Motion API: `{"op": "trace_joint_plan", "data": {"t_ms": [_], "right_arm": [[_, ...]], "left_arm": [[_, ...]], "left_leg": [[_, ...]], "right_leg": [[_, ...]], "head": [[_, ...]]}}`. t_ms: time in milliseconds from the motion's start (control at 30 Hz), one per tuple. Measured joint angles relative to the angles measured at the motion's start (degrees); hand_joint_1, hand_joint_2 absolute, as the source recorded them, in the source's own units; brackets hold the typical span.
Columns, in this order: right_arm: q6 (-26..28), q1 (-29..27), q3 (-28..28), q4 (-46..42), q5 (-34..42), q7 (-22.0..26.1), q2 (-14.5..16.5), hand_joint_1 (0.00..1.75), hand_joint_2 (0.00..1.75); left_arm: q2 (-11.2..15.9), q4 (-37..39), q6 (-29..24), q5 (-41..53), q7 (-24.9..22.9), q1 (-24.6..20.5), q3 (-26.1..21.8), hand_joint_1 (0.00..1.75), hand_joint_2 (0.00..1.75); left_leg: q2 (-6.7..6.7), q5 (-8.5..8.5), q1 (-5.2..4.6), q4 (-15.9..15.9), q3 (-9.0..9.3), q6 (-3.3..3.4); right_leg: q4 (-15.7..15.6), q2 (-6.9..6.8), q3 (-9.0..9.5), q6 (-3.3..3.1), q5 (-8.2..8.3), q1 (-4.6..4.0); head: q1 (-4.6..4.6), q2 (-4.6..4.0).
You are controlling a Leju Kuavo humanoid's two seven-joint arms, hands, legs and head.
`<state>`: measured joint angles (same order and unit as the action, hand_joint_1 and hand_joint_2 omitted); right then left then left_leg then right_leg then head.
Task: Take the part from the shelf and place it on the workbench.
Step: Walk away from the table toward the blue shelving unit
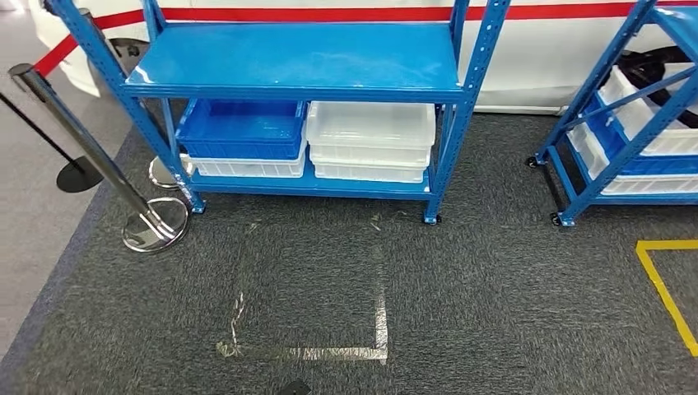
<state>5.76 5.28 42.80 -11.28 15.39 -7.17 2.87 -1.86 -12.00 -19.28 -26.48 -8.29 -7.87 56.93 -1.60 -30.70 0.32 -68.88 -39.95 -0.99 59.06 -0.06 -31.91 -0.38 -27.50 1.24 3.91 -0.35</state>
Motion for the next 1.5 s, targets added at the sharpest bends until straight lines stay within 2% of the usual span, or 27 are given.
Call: {"op": "trace_joint_plan", "data": {"t_ms": [67, 100, 167, 233, 267, 333, 367, 433, 500, 567, 600, 633, 700, 767, 833, 867, 933, 1000, 1067, 1100, 1133, 1167, 1233, 1300, 1400, 1433, 1500], "right_arm": [[0.0, -0.2, 0.2, 0.0, -0.2, 0.0, 0.0, 0.0, 0.0], [-0.1, -0.2, 0.3, 0.0, -0.2, 0.0, 0.0, 0.0, 0.0], [-0.4, 0.0, 0.5, 0.0, -0.3, -0.1, 0.0, 0.0, 0.0], [-0.6, 0.1, 0.7, 0.0, -0.3, -0.2, 0.0, 0.0, 0.0], [-0.6, 0.1, 0.8, 0.0, -0.3, -0.2, 0.0, 0.0, 0.0], [-0.7, 0.2, 1.0, 0.0, -0.5, -0.3, 0.0, 0.0, 0.0], [-0.8, 0.3, 1.2, 0.0, -0.7, -0.4, 0.0, 0.0, 0.0], [-1.1, 0.5, 1.5, 0.0, -1.4, -0.3, 0.0, 0.0, 0.0], [-1.3, 0.5, 1.8, 0.0, -2.1, 0.3, 0.0, 0.0, 0.0], [-0.9, 0.3, 2.3, 0.0, -2.4, 1.2, 0.0, 0.0, 0.0], [-0.6, 0.3, 2.4, 0.0, -2.3, 1.6, 0.0, 0.0, 0.0], [-0.5, 0.3, 2.6, 0.0, -2.3, 1.8, 0.0, 0.0, 0.0], [-0.7, 0.4, 2.7, 0.0, -2.1, 1.8, 0.0, 0.0, 0.0], [-1.1, 0.5, 2.8, 0.0, -2.1, 1.7, 0.1, 0.0, 0.0], [-1.4, 0.6, 3.0, -0.1, -2.1, 1.5, 0.2, 0.0, 0.0], [-1.5, 0.6, 3.1, -0.1, -2.0, 1.3, 0.2, 0.0, 0.0], [-1.6, 0.6, 3.1, -0.1, -2.0, 0.8, 0.4, 0.0, 0.0], [-1.3, 0.5, 3.2, -0.1, -1.9, 0.4, 0.5, 0.0, 0.0], [-0.2, 0.4, 3.2, -0.1, -1.5, -0.5, 0.6, 0.0, 0.0], [0.6, 0.4, 3.2, -0.1, -1.3, -1.1, 0.6, 0.0, 0.0], [1.3, 0.4, 3.2, -0.1, -1.0, -1.8, 0.6, 0.0, 0.0], [1.7, 0.5, 3.2, -0.1, -0.8, -2.4, 0.7, 0.0, 0.0], [2.1, 0.5, 3.2, -0.1, -0.5, -3.1, 0.7, 0.0, 0.0], [2.4, 0.6, 3.2, -0.1, -0.3, -3.4, 0.8, 0.0, 0.0], [2.9, 0.6, 3.2, -0.1, -0.1, -3.1, 0.9, 0.0, 0.0], [3.0, 0.6, 3.2, -0.1, -0.1, -2.9, 0.9, 0.0, 0.0], [3.3, 0.6, 3.2, -0.1, 0.0, -2.4, 0.9, 0.0, 0.0]], "left_arm": [[0.1, 0.0, 0.2, -0.1, -0.8, -0.1, 0.0, 0.0, 0.0], [0.1, 0.0, 0.3, -0.2, -1.0, -0.1, 0.0, 0.0, 0.0], [0.3, 0.0, 0.3, -0.4, -1.2, 0.0, 0.0, 0.0, 0.0], [0.4, 0.0, 0.4, -0.6, -1.3, 0.1, 0.0, 0.0, 0.0], [0.4, 0.0, 0.4, -0.6, -1.4, 0.2, 0.0, 0.0, 0.0], [0.5, 0.0, 0.5, -0.8, -1.3, 0.3, 0.0, 0.0, 0.0], [0.5, 0.0, 0.4, -0.9, -1.2, 0.4, 0.0, 0.0, 0.0], [0.5, 0.0, 0.1, -1.4, -0.8, 0.5, 0.0, 0.0, 0.0], [0.5, 0.0, -0.2, -2.1, 0.2, 0.6, 0.0, 0.0, 0.0], [0.6, 0.0, 0.0, -2.8, 1.1, 0.9, 0.0, 0.0, 0.0], [0.7, 0.0, 0.4, -2.9, 1.1, 1.1, 0.0, 0.0, 0.0], [0.8, 0.0, 0.7, -2.9, 0.8, 1.2, 0.0, 0.0, 0.0], [1.0, 0.0, 1.1, -2.4, -0.1, 1.4, 0.0, 0.0, 0.0], [1.3, 0.0, 1.2, -1.8, -0.6, 1.5, 0.0, 0.0, 0.0], [1.5, 0.1, 1.1, -1.4, -0.8, 1.8, 0.0, 0.0, 0.0], [1.7, 0.1, 0.9, -1.3, -0.8, 2.0, 0.0, 0.0, 0.0], [1.9, 0.1, 0.5, -1.2, -1.1, 2.0, 0.0, 0.0, 0.0], [1.9, 0.1, 0.2, -1.4, -1.3, 1.9, 0.0, 0.0, 0.0], [1.9, 0.1, -0.3, -2.4, -1.6, 1.8, 0.0, 0.0, 0.0], [1.9, 0.1, -0.7, -3.0, -1.8, 1.8, 0.0, 0.0, 0.0], [1.9, 0.1, -1.1, -3.5, -2.0, 1.9, 0.0, 0.0, 0.0], [1.9, 0.1, -1.4, -3.9, -2.2, 1.9, 0.0, 0.0, 0.0], [1.9, 0.1, -1.8, -4.0, -2.4, 1.8, 0.0, 0.0, 0.0], [1.9, 0.1, -1.8, -4.0, -2.5, 1.8, 0.0, 0.0, 0.0], [1.8, 0.1, -1.8, -3.9, -2.6, 2.0, 0.0, 0.0, 0.0], [1.7, 0.1, -1.8, -3.9, -2.7, 1.9, 0.0, 0.0, 0.0], [1.6, 0.1, -1.9, -3.9, -2.7, 1.8, 0.0, 0.0, 0.0]], "left_leg": [[0.83, -1.54, 0.06, -5.0, -2.21, -0.17], [1.1, -0.7, 0.07, -4.4, -1.76, -0.17], [2.62, 2.71, -0.02, 2.1, 1.87, 0.12], [4.79, 4.53, -0.56, 8.3, 5.25, 0.87], [5.34, 4.57, -0.81, 9.6, 5.86, 1.27], [4.41, 4.57, -0.86, 10.0, 5.94, 1.98], [3.8, 4.7, -0.76, 10.3, 6.1, 2.27], [2.71, 5.0, -0.38, 10.9, 6.54, 2.98], [1.56, 5.05, -0.27, 11.0, 6.61, 3.4], [0.02, 5.0, -0.28, 10.9, 6.61, 3.49], [-0.87, 4.95, -0.26, 10.8, 6.65, 3.46], [-1.74, 4.88, -0.21, 10.6, 6.69, 3.36], [-3.3, 4.61, -0.19, 10.1, 6.56, 2.93], [-4.49, 4.51, -0.2, 9.7, 6.11, 2.28], [-5.55, 4.7, 0.01, 9.8, 5.65, 1.53], [-5.22, 4.56, 0.06, 9.5, 5.42, 1.2], [-2.61, 2.76, 0.02, 6.6, 3.89, 0.59], [0.23, -0.52, 0.04, -0.1, 0.72, 0.17], [0.97, -1.76, 0.14, -4.8, -1.62, -0.01], [1.08, -0.8, 0.16, -4.3, -1.34, 0.03], [1.17, 1.03, 0.16, -1.7, 0.05, 0.15], [1.33, 2.79, 0.11, 2.2, 2.05, 0.41], [1.73, 4.35, -0.31, 8.4, 5.36, 1.2], [1.81, 4.0, -0.71, 10.1, 6.22, 2.01], [1.43, 4.15, -0.43, 11.1, 7.4, 3.02], [1.36, 4.17, -0.32, 11.3, 7.93, 3.29], [1.28, 4.1, -0.24, 11.4, 8.33, 3.67]], "right_leg": [[0.0, -1.94, 0.07, -0.22, -0.21, -0.25], [0.0, -2.76, 0.15, -0.24, -0.32, -0.31], [0.1, -4.05, 0.52, -0.08, -0.61, -0.39], [0.1, -5.08, 0.87, 0.36, -0.96, -0.66], [0.1, -5.61, 1.01, 0.61, -1.1, -0.81], [-0.1, -6.7, 1.3, 1.12, -1.31, -0.98], [0.2, -6.4, 1.39, 1.41, -1.63, -0.92], [3.2, -3.7, 0.19, 1.9, -3.65, -0.73], [10.1, -0.92, -3.24, 2.09, -6.88, -0.55], [15.1, -0.39, -6.09, 2.19, -7.89, -0.51], [14.6, -0.29, -6.14, 2.18, -6.72, -0.46], [11.9, 0.0, -5.15, 2.15, -4.64, -0.35], [4.5, 2.14, -2.13, 2.08, -1.12, 0.03], [0.9, 3.89, -0.7, 1.96, -0.42, 0.17], [0.6, 3.27, -0.42, 1.43, -0.45, 0.06], [0.4, 2.68, -0.22, 1.06, -0.32, 0.02], [0.0, 1.44, 0.12, 0.34, -0.08, 0.06], [0.0, 0.23, 0.21, -0.05, -0.19, -0.24], [0.0, -0.87, 0.24, -0.26, -0.39, -0.46], [0.1, -1.2, 0.32, -0.27, -0.51, -0.52], [0.1, -1.44, 0.47, -0.25, -0.64, -0.57], [0.1, -1.58, 0.66, -0.15, -0.81, -0.59], [-0.1, -1.76, 0.95, 0.28, -1.05, -0.7], [-0.1, -1.84, 1.16, 0.95, -0.88, -0.76], [1.6, -1.4, 1.01, 1.77, -1.1, -0.61], [3.5, -1.04, 0.06, 1.99, -2.2, -0.56], [10.2, -0.42, -3.74, 2.4, -5.29, -0.53]], "head": [[-0.01, 0.0], [-0.01, 0.0], [0.01, 0.0], [-0.04, 0.0], [-0.09, 0.0], [-0.16, 0.0], [-0.19, 0.0], [-0.52, 0.0], [-0.87, 0.0], [-0.92, 0.0], [-0.92, 0.0], [-0.93, 0.0], [-0.96, 0.0], [-0.92, 0.0], [-0.88, 0.0], [-0.89, 0.0], [-0.4, 0.0], [0.06, 0.0], [0.05, 0.0], [0.06, 0.0], [0.06, 0.0], [0.05, 0.0], [0.03, 0.0], [0.01, 0.0], [-0.12, 0.0], [-0.28, 0.0], [-0.56, 0.0]]}}
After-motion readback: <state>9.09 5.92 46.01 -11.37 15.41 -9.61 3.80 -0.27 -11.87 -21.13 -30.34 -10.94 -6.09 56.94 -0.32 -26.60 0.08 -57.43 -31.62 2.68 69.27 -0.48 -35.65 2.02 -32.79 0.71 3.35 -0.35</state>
